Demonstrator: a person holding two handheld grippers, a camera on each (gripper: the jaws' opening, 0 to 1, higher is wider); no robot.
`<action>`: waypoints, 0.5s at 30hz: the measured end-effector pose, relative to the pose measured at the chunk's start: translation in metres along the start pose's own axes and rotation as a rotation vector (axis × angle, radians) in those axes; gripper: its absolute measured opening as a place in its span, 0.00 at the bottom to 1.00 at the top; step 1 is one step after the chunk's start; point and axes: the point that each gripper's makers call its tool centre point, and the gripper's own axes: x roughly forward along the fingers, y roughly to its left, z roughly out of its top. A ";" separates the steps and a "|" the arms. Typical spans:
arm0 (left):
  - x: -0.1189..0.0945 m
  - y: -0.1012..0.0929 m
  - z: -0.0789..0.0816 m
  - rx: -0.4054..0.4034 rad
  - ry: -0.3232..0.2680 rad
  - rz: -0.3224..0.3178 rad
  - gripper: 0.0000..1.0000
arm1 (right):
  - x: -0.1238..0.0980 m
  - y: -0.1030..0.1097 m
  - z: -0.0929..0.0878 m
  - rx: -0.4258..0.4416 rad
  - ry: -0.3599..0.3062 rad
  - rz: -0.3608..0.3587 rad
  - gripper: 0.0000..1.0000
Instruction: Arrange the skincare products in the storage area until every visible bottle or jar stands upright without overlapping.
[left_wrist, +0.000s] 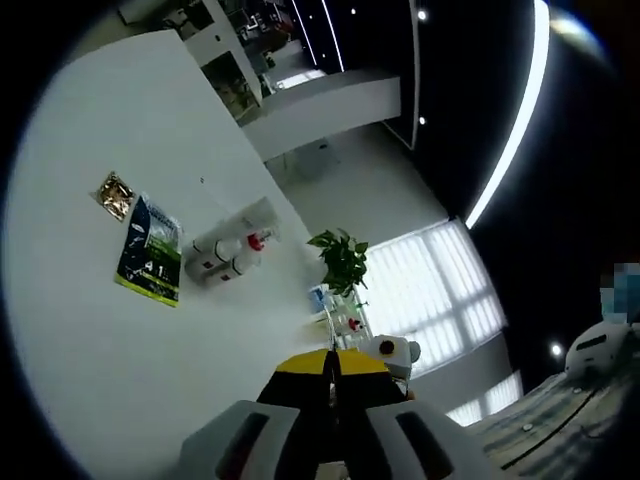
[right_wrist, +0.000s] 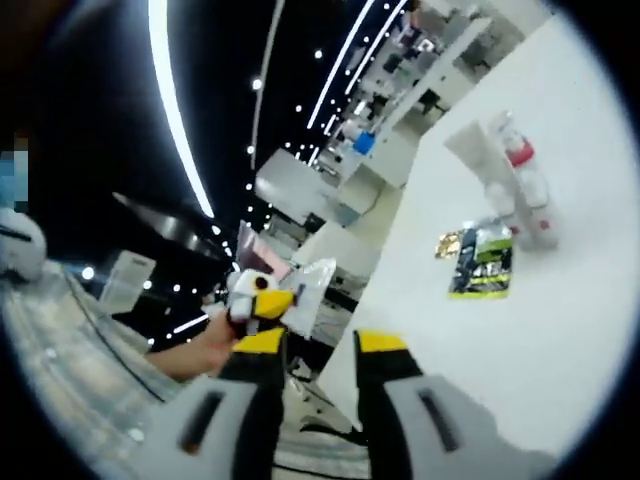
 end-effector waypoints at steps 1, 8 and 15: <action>-0.001 0.003 0.002 0.001 -0.002 0.005 0.01 | -0.001 -0.001 0.000 -0.029 -0.004 -0.011 0.35; -0.015 0.052 0.028 0.000 -0.014 0.117 0.01 | -0.011 -0.010 0.001 -0.154 -0.024 -0.102 0.56; -0.020 0.100 0.055 -0.005 -0.002 0.224 0.01 | -0.023 -0.018 0.007 -0.246 -0.054 -0.183 0.68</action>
